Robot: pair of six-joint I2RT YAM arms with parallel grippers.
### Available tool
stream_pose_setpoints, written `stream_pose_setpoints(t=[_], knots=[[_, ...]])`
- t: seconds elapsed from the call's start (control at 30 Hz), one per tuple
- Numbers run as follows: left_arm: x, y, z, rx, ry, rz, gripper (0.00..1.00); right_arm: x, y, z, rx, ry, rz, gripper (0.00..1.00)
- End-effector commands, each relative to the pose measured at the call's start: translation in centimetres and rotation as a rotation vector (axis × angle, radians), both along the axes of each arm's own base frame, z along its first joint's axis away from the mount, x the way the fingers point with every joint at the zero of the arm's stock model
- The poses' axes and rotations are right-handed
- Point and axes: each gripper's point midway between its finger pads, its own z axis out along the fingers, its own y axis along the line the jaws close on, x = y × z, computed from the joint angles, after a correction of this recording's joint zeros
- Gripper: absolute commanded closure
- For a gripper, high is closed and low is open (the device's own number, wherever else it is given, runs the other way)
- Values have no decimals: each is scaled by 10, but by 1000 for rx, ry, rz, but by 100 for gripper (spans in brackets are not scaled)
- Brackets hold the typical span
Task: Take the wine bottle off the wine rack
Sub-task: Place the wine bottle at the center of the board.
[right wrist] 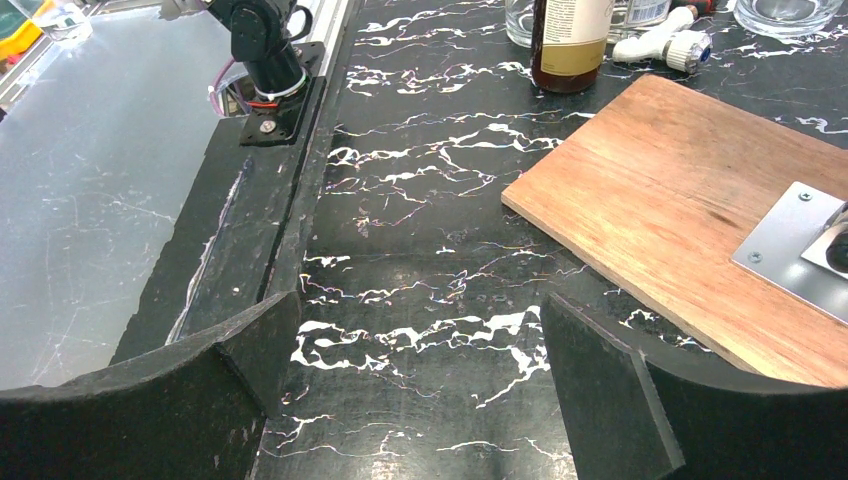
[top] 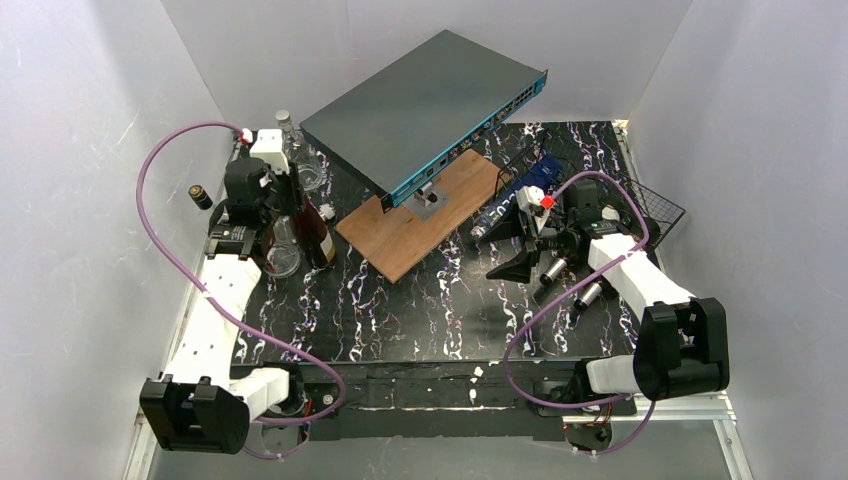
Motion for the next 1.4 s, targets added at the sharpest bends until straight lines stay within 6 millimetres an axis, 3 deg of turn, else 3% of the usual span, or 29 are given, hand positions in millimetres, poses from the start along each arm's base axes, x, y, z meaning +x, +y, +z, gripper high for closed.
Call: stream_pose_setpoints(t=[0.0, 0.13, 0.57, 0.8, 0.97, 1.17, 1.37], knots=[[11, 13, 30, 0, -92, 41, 99, 4, -1, 6, 14, -20, 4, 0], [11, 14, 27, -1, -80, 49, 94, 4, -1, 5, 14, -18, 5, 0], [13, 8, 19, -33, -42, 32, 55, 4, -1, 6, 14, -19, 4, 0], [8, 5, 22, -54, -40, 24, 43, 5, -2, 6, 14, -19, 1, 0], [2, 5, 32, -71, -52, 33, 28, 5, -2, 6, 11, -22, -2, 0], [-18, -4, 53, -127, -74, 8, 2, 7, -4, 2, -8, -37, -20, 0], [-49, -28, 58, -258, -36, -69, 2, 11, -13, 5, -31, -82, -57, 0]])
